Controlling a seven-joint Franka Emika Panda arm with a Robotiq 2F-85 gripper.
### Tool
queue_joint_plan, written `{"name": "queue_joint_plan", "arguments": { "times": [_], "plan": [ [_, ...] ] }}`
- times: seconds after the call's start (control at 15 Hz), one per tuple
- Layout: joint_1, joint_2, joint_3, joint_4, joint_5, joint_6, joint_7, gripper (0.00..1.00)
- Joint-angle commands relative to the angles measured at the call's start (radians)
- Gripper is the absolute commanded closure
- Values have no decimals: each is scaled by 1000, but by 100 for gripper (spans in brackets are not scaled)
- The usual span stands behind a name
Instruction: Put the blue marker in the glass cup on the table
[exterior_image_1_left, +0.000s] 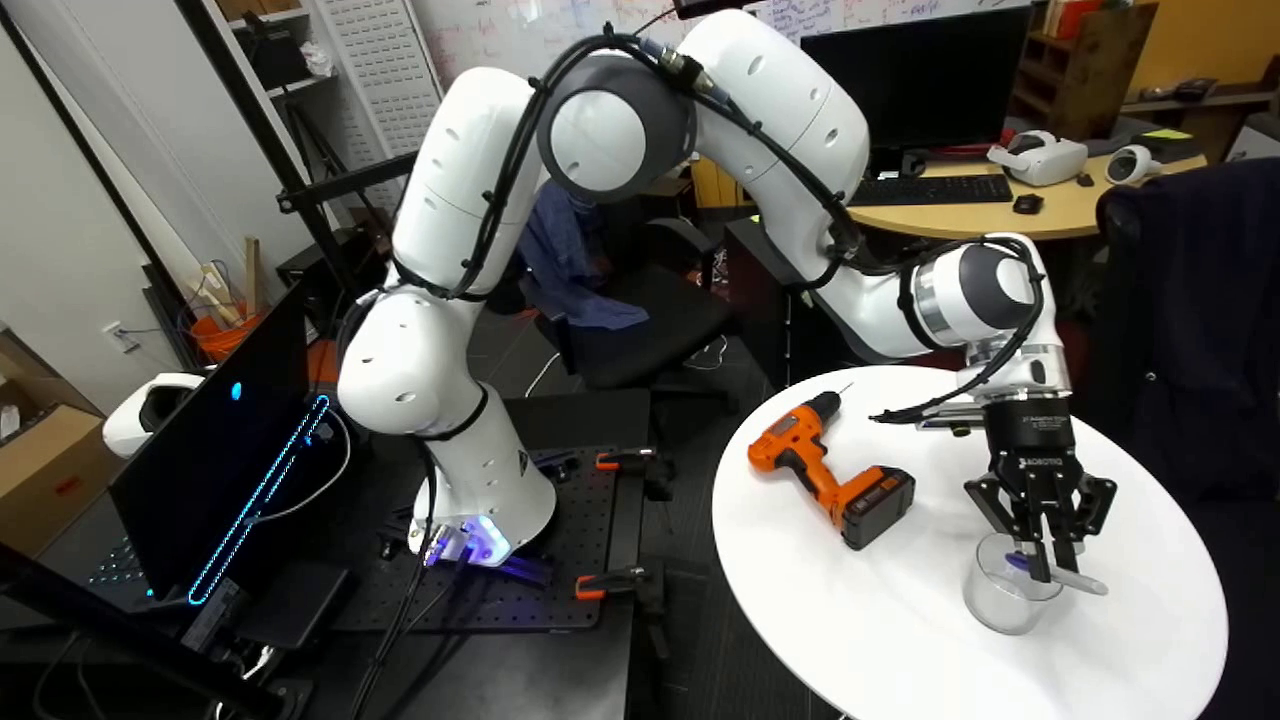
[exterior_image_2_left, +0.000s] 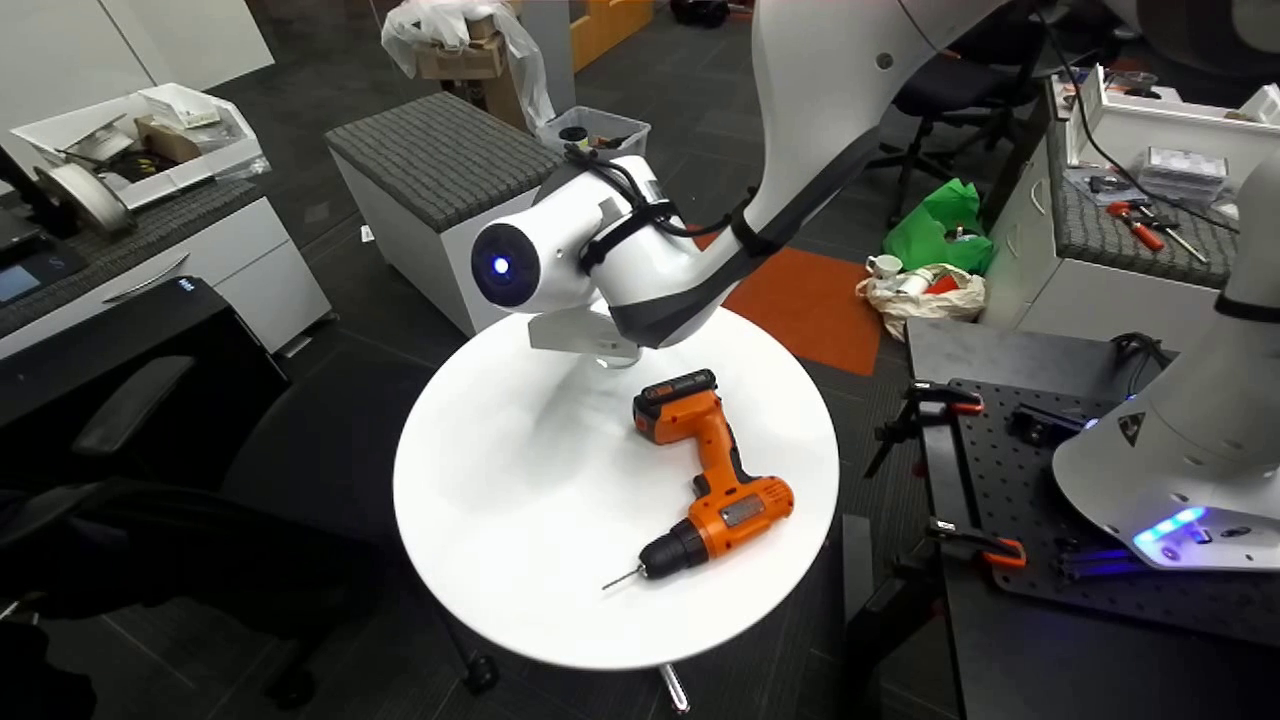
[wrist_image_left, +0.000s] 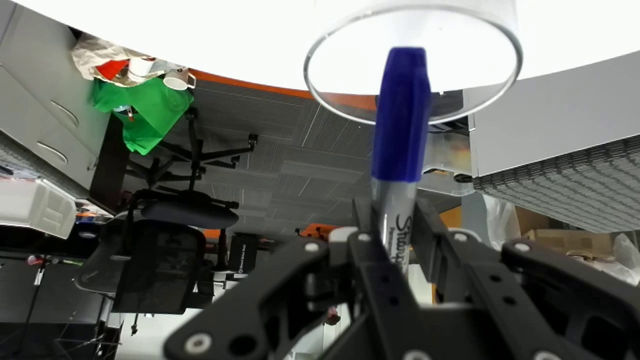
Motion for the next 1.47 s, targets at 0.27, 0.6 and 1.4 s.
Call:
{"name": "queue_joint_plan", "arguments": {
  "times": [0.27, 0.6, 1.4],
  "plan": [
    [16, 62, 14, 91, -7, -96, -11, 94],
    [17, 87, 25, 125, 4, -116, -30, 94],
    [16, 71, 32, 107, 3, -110, -24, 0]
  ]
}}
